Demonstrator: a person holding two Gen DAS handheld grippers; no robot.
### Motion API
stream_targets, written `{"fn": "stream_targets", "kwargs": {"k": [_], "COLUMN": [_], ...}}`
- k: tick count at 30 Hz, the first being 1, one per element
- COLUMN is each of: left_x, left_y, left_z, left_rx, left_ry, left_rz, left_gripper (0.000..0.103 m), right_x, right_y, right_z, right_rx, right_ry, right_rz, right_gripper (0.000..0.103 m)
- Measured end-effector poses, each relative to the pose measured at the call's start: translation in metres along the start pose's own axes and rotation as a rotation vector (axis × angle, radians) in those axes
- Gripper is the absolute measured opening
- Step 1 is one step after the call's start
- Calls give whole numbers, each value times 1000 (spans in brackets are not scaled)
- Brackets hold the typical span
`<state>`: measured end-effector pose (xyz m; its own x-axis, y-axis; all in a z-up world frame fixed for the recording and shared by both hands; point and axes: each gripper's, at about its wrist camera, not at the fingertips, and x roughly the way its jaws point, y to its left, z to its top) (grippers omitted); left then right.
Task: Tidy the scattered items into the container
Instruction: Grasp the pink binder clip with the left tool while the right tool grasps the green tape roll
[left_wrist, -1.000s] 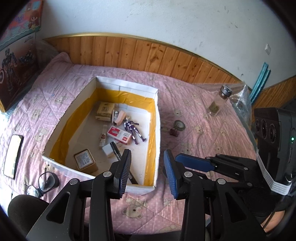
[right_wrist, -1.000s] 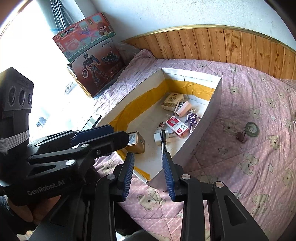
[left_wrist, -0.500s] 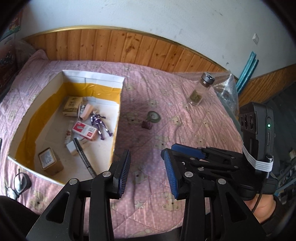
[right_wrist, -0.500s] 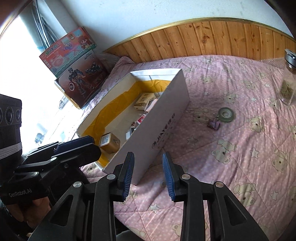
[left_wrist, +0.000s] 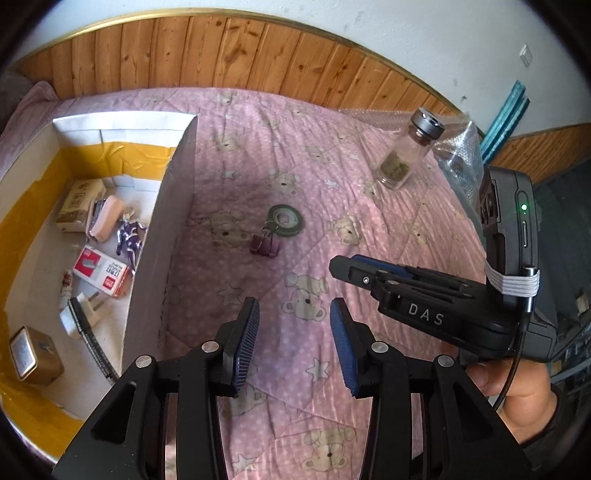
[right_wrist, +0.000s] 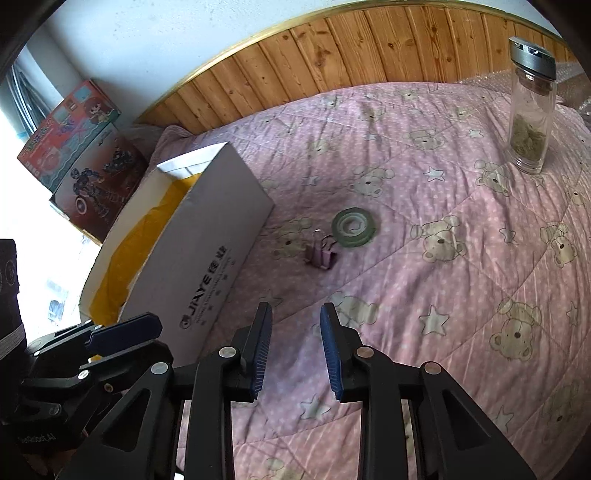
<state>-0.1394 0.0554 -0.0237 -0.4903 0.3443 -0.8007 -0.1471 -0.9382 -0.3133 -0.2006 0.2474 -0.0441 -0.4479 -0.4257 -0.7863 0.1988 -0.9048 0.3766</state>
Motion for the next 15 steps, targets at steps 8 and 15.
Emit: {"fn": "stream_targets", "kwargs": {"k": [8, 15], "left_x": [66, 109], "left_y": [5, 13], "left_z": [20, 30], "left_rx": [-38, -83], "left_ry": [32, 40], "left_rz": [30, 62], "left_gripper": [43, 44], "right_x": [54, 102], "right_y": [-33, -41], "right_z": [40, 60], "right_rx": [4, -103], "right_ry": [37, 81], "right_rz": [-59, -118], "right_gripper": [29, 29]}}
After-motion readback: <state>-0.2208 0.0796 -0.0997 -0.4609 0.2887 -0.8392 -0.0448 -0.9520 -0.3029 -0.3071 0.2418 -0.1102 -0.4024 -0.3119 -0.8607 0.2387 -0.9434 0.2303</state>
